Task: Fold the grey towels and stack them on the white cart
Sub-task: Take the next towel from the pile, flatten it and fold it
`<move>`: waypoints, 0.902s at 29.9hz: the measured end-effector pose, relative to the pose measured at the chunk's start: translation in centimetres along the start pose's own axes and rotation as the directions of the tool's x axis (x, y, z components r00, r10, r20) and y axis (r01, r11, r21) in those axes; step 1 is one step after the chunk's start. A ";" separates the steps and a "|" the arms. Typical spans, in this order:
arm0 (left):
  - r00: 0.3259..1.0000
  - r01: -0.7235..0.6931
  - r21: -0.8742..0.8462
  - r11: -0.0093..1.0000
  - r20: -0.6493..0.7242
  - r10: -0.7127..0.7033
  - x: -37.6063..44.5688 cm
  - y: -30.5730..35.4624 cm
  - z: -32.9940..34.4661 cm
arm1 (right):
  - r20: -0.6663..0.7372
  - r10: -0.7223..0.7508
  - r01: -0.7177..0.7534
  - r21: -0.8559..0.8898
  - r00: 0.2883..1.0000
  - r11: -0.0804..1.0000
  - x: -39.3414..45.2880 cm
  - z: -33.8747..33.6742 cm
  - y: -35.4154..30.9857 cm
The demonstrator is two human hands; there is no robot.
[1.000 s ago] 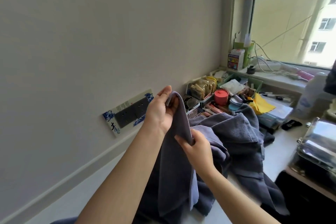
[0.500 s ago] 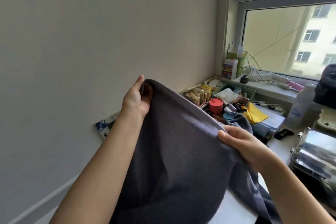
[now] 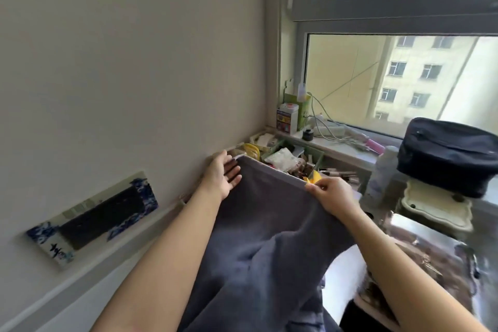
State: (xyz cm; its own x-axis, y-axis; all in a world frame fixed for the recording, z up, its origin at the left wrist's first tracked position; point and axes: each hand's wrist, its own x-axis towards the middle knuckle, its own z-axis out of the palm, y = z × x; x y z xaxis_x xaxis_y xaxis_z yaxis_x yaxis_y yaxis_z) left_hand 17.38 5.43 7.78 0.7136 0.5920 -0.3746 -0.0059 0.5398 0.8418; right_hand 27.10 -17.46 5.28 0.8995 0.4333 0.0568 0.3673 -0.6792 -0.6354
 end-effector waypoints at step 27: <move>0.858 0.078 -0.088 0.993 -0.502 -0.112 -25.8 -15.7 -29.7 | 0.278 -0.537 0.506 0.180 0.796 0.844 -21.5 21.4 -8.7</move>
State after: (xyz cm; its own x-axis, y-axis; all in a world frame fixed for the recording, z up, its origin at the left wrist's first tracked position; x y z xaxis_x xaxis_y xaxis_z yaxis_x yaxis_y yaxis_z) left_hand -21.73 -0.58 -7.28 0.2610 0.7478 -0.6104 -0.0116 0.6347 0.7727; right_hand -0.50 -8.23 -6.90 0.4532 0.8746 0.1722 0.7225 -0.2473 -0.6457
